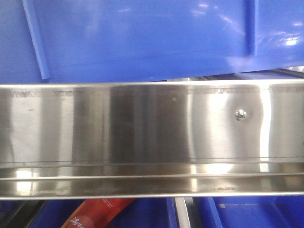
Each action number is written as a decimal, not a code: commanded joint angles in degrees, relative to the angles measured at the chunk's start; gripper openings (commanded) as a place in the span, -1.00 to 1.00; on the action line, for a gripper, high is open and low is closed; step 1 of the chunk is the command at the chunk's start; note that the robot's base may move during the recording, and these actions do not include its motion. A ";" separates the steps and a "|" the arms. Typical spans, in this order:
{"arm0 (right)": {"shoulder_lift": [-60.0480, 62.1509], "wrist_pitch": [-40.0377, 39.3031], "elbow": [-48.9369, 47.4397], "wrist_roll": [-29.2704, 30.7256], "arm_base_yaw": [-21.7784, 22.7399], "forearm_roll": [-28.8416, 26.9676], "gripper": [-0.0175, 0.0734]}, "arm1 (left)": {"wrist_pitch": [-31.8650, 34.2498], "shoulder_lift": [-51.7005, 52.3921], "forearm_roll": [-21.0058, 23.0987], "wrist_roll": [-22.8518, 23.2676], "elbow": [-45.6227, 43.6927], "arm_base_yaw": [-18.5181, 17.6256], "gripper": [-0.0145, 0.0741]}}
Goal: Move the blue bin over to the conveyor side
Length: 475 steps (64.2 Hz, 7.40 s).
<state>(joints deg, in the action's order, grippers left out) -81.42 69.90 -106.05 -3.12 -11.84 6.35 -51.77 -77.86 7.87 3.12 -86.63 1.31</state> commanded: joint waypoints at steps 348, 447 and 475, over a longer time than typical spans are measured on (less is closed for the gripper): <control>5.52 0.06 -1.96 -3.03 -1.29 -3.67 -0.79 | -10.44 11.36 0.86 2.57 -10.66 -2.33 -0.72; 22.24 -0.52 10.16 -4.38 -1.40 -3.71 -0.79 | -17.79 22.84 -0.42 2.60 -7.26 -2.33 -0.72; 22.24 -0.52 10.16 -4.38 -1.40 -3.71 -0.79 | -17.79 22.84 -0.42 2.60 -7.26 -2.33 -0.72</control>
<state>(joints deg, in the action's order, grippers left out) -60.33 75.44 -95.31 -8.20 -13.41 -1.31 -74.50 -56.22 9.44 6.91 -93.02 -0.82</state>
